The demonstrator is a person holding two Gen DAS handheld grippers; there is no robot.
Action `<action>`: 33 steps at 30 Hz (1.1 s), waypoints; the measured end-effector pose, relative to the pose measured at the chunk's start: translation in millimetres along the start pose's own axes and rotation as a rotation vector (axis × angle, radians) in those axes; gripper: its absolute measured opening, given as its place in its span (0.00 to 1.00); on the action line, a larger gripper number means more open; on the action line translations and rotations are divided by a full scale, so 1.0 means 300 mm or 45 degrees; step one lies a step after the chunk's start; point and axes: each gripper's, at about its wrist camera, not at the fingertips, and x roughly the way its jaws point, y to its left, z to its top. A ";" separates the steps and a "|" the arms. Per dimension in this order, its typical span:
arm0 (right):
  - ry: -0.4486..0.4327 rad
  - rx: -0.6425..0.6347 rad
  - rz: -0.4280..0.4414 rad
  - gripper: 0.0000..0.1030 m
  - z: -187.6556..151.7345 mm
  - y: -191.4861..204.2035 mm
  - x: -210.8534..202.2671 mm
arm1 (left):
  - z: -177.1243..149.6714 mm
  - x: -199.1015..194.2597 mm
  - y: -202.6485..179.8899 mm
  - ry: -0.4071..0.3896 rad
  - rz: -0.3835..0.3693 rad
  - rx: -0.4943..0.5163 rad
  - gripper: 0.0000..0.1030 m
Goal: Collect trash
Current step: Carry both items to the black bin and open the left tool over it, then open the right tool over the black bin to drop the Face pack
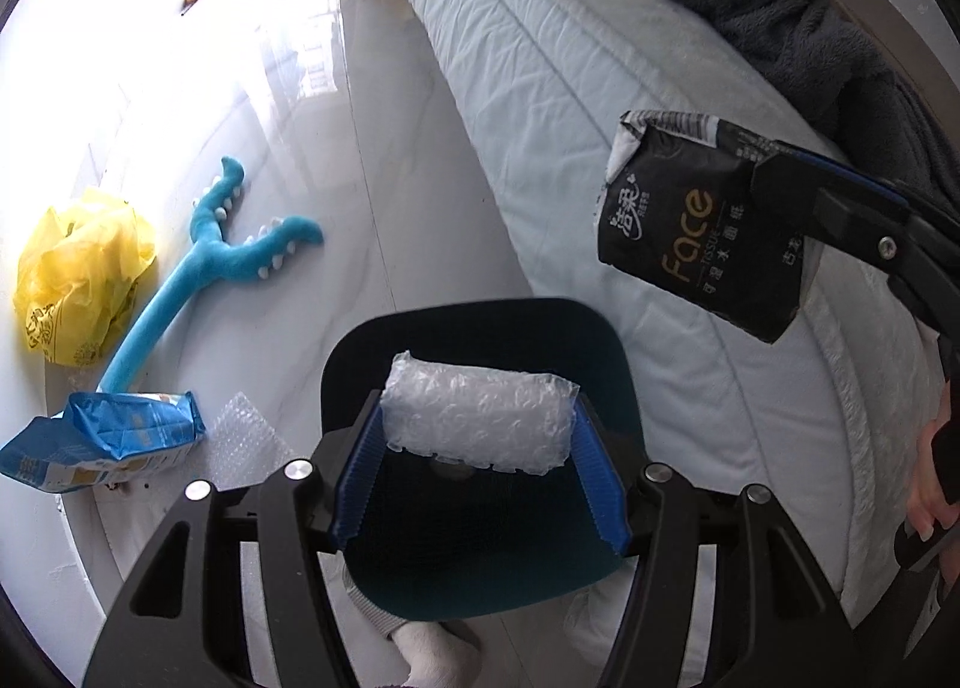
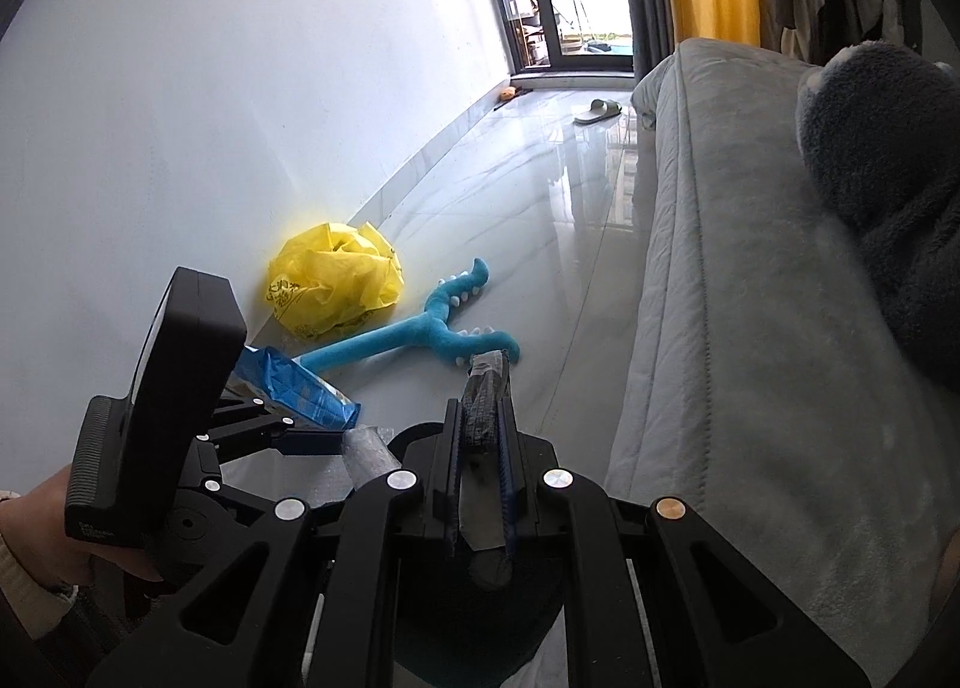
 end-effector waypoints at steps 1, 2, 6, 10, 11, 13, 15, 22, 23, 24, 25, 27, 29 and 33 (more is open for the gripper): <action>0.014 -0.001 0.003 0.10 -0.003 0.004 0.013 | -0.004 0.006 0.006 0.016 -0.001 0.000 0.62; 0.024 -0.003 0.005 0.10 -0.004 0.005 0.022 | -0.007 0.010 0.013 0.032 -0.001 0.002 0.63; 0.078 -0.008 0.015 0.10 -0.017 0.020 0.074 | -0.024 0.021 0.028 0.064 0.002 0.021 0.70; 0.138 -0.004 0.017 0.10 -0.034 0.034 0.130 | -0.028 0.004 0.055 0.052 0.009 0.009 0.72; 0.150 -0.001 0.019 0.10 -0.040 0.033 0.138 | -0.026 -0.004 0.063 0.044 0.008 0.002 0.72; 0.182 0.009 0.026 0.10 -0.050 0.036 0.168 | -0.019 -0.024 0.080 0.018 0.009 -0.012 0.72; 0.209 0.021 0.040 0.11 -0.064 0.037 0.195 | -0.013 -0.051 0.091 -0.030 0.019 -0.016 0.72; 0.306 0.044 0.039 0.11 -0.109 0.042 0.291 | 0.009 -0.139 0.116 -0.193 0.026 -0.019 0.72; 0.318 0.043 0.034 0.11 -0.114 0.042 0.302 | 0.012 -0.148 0.119 -0.210 0.028 -0.022 0.72; 0.336 0.043 0.028 0.11 -0.123 0.045 0.317 | 0.015 -0.158 0.125 -0.229 0.020 -0.031 0.72; 0.346 0.043 0.027 0.11 -0.127 0.045 0.327 | 0.020 -0.169 0.129 -0.248 0.006 -0.040 0.72; 0.364 0.041 0.026 0.11 -0.135 0.047 0.345 | 0.028 -0.197 0.133 -0.293 -0.013 -0.052 0.72; 0.390 0.052 0.048 0.12 -0.149 0.048 0.365 | 0.032 -0.229 0.131 -0.346 -0.026 -0.050 0.72; 0.452 0.055 0.070 0.12 -0.186 0.064 0.419 | 0.039 -0.294 0.121 -0.453 -0.056 -0.047 0.71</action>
